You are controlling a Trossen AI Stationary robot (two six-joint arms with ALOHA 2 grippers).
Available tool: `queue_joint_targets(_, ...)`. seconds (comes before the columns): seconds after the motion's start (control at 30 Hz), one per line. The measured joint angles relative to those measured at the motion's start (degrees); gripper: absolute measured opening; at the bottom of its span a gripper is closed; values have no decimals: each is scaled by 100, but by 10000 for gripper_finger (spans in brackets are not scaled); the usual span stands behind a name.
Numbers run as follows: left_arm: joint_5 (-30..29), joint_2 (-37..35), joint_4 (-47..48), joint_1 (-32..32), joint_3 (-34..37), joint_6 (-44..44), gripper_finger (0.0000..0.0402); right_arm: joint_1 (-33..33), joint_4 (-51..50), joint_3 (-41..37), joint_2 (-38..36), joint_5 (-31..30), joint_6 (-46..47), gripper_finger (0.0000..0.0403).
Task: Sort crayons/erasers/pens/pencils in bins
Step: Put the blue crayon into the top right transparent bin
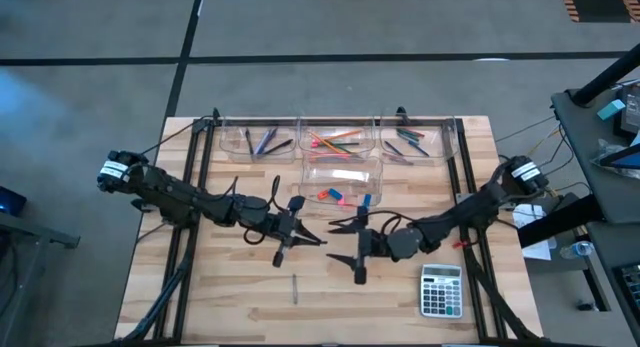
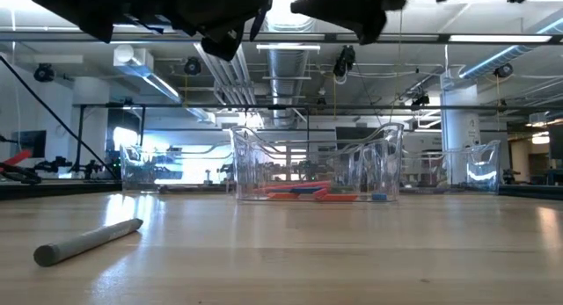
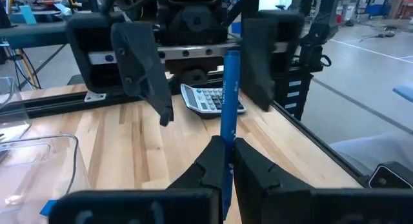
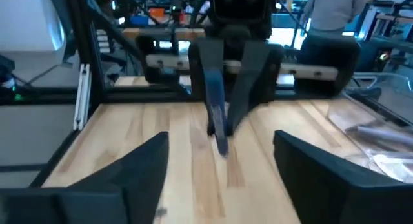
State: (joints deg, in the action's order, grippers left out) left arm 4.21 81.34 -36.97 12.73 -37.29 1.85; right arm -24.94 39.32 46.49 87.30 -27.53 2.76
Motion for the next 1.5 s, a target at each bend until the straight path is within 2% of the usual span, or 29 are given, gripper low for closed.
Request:
queue_joint_targets(0.2,11,0,7,2,6,0,0,69,-101,499,248,-111,-294,326)
queue_joint_targets(0.4,17,0,11,2,6,0,0,61,-380,772,362,-101,-331,319)
queue_joint_targets(0.57,17,0,31,2,13,0,0,63,-399,746,432,-105,-198,273)
queue_joint_targets(1.2,20,0,13,7,17,-40,2,61,-477,733,412,-94,-365,23)
queue_joint_targets(1.33,18,4,16,7,19,-435,35,63,-476,733,412,-93,-377,20)
queue_joint_targets(1.5,-188,0,79,2,28,-408,112,73,-621,733,362,-96,-457,17)
